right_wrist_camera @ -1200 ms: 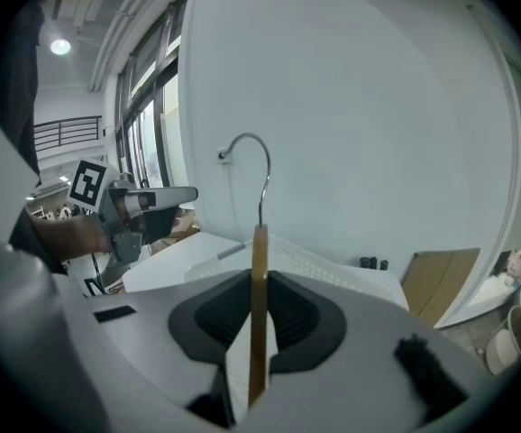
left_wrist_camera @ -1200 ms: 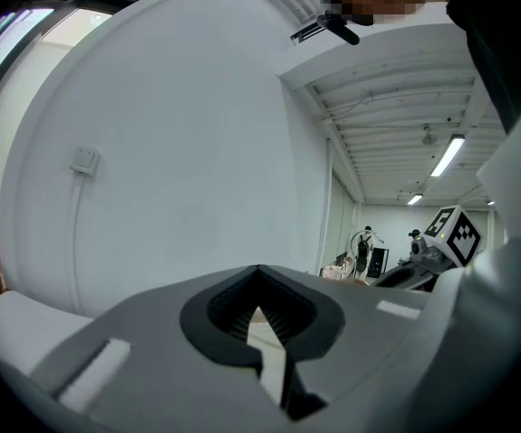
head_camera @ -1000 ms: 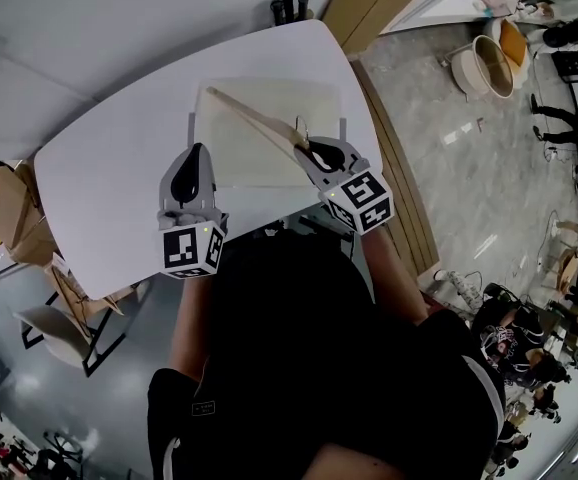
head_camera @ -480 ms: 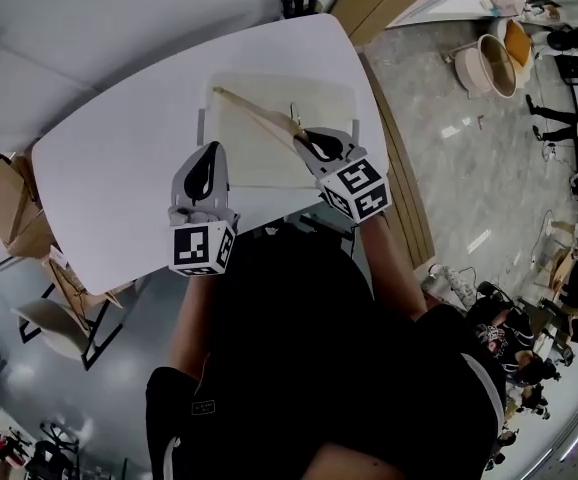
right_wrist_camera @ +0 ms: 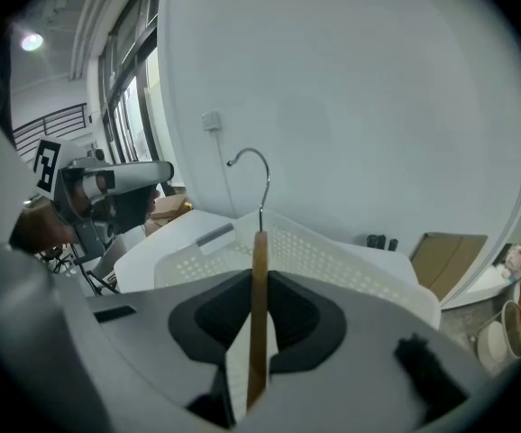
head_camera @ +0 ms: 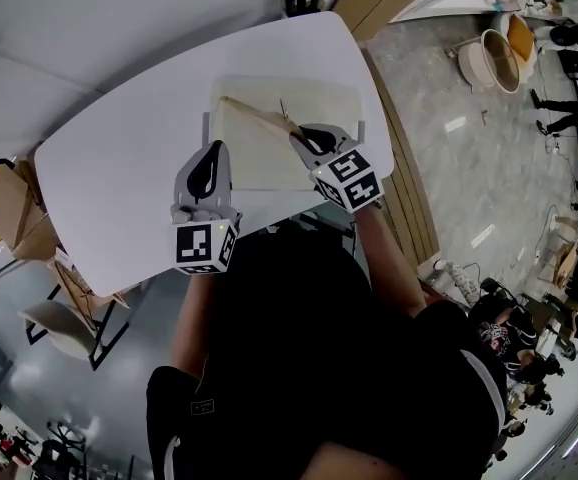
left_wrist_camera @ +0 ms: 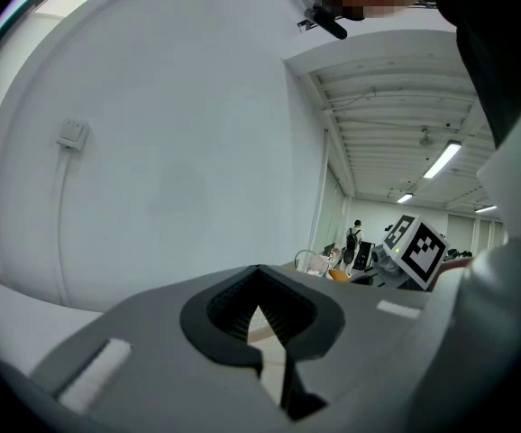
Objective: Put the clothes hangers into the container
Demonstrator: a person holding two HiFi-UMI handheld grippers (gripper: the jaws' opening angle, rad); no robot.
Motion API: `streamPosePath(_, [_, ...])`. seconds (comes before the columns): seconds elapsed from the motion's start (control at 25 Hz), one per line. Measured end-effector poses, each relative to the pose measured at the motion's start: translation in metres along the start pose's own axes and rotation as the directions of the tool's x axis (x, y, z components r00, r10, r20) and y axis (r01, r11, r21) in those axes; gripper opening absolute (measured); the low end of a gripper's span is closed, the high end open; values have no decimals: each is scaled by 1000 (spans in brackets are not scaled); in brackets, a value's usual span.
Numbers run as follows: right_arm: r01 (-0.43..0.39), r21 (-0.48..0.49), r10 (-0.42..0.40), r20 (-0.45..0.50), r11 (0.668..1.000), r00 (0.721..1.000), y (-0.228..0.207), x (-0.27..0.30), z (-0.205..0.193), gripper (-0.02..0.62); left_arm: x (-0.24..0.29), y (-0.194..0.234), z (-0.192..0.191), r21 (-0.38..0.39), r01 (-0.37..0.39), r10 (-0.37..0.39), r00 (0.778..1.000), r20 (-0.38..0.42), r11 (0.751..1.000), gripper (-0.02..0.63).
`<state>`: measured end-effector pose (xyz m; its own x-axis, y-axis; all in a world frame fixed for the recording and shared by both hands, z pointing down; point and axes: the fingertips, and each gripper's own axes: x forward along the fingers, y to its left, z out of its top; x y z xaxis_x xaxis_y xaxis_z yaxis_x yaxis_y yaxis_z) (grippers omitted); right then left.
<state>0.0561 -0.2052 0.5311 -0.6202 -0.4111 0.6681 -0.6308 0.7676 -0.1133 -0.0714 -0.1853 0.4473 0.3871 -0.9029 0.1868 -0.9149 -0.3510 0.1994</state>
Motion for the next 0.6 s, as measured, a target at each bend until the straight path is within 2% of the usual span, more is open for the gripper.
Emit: streamPosePath(0.6, [-1, 9, 1, -48, 1000, 999, -6, 23, -5, 61, 3, 11, -5, -14, -13, 13, 1000, -18, 1000, 6])
